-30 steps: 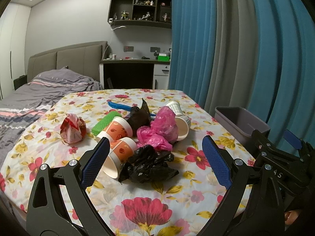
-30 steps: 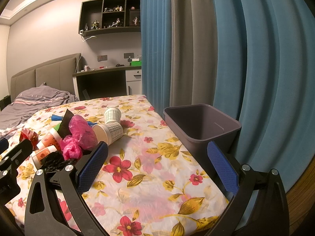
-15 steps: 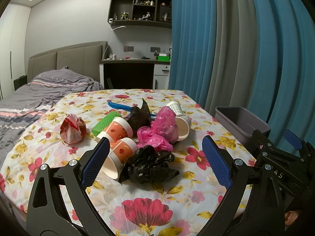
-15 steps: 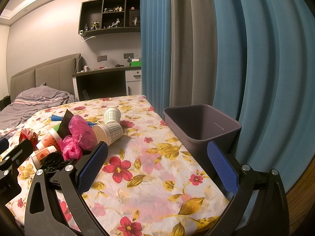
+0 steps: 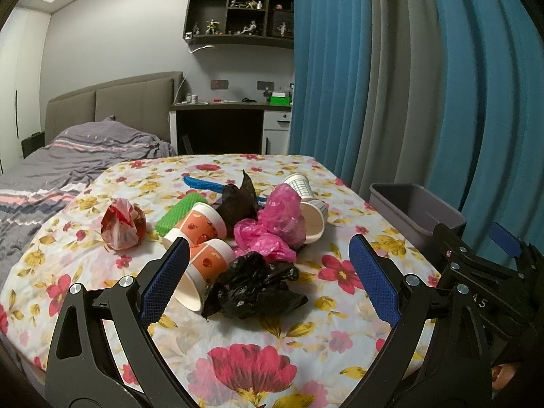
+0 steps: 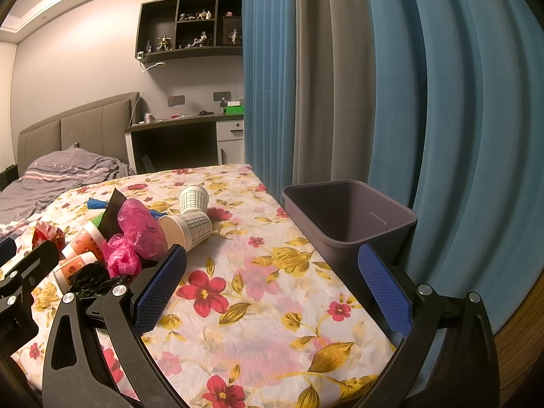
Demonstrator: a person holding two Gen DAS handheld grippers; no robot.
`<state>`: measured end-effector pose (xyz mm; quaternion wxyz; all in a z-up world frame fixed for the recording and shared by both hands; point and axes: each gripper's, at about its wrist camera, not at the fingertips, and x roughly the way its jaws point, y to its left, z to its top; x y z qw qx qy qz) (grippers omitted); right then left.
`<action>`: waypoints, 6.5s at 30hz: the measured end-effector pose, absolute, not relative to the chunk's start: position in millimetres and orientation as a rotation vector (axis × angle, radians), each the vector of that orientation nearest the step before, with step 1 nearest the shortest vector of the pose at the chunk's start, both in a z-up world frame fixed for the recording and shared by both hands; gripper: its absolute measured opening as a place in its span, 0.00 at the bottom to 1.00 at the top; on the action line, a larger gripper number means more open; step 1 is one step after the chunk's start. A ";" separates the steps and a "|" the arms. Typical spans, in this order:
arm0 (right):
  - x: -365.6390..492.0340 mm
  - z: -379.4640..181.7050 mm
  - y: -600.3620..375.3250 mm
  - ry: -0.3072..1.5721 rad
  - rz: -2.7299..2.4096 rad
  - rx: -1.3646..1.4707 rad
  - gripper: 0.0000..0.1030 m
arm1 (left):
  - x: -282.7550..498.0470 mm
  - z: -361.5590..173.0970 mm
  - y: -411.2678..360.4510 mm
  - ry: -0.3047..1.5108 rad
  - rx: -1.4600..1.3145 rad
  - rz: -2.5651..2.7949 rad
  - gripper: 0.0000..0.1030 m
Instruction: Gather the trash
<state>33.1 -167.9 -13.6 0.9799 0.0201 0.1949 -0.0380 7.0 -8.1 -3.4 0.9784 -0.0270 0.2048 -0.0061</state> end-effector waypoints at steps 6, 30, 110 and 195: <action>33.9 -13.4 -167.5 0.393 -0.077 0.040 0.95 | 5.1 -0.8 -5.9 0.386 -0.049 -0.015 0.90; 39.0 -14.6 -162.7 0.385 -0.041 0.044 0.95 | 3.9 -8.9 -1.8 0.386 -0.057 -0.066 0.90; 85.2 -74.1 -185.2 0.571 0.275 0.140 0.07 | 165.8 -47.7 -12.4 0.554 -0.065 -0.095 0.32; 215.5 -57.0 -365.3 0.493 -0.074 0.276 0.27 | 268.8 -36.2 -234.1 0.522 -0.106 -0.611 0.65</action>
